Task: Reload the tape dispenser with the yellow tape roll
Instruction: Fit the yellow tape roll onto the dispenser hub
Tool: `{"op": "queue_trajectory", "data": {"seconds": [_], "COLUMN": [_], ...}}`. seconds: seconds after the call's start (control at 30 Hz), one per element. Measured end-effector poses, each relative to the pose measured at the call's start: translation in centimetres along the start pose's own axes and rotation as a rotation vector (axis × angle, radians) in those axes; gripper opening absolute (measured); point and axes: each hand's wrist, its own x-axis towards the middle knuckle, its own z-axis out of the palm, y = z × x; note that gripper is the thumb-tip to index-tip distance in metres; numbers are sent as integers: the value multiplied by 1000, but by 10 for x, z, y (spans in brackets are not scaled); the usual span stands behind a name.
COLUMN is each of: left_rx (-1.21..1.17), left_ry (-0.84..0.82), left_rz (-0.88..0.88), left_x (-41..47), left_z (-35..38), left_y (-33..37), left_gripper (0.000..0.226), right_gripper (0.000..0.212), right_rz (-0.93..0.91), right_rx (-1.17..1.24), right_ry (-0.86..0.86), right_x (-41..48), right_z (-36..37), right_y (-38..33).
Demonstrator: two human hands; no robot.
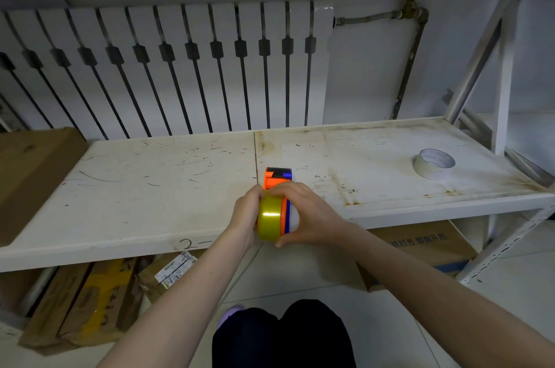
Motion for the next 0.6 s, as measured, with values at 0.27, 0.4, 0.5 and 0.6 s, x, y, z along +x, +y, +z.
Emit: {"op": "queue_trajectory", "data": {"seconds": [0.27, 0.4, 0.5, 0.6], "left_rx": [82, 72, 40, 36], "left_ry": [-62, 8, 45, 30], "left_rz": [101, 68, 29, 17], "left_x": [0, -1, 3, 2], "left_z": [-5, -9, -7, -4], "left_y": [-10, -8, -4, -3], "left_gripper": [17, 4, 11, 13], "right_gripper": [86, 87, 90, 93], "right_rz": [213, 67, -26, -31], "right_rx": [177, 54, -54, -92], "right_ry": [-59, 3, 16, 25], "right_x": [7, 3, 3, 1], "right_z": [-1, 5, 8, 6], "right_y": [6, -3, -6, -3]}}
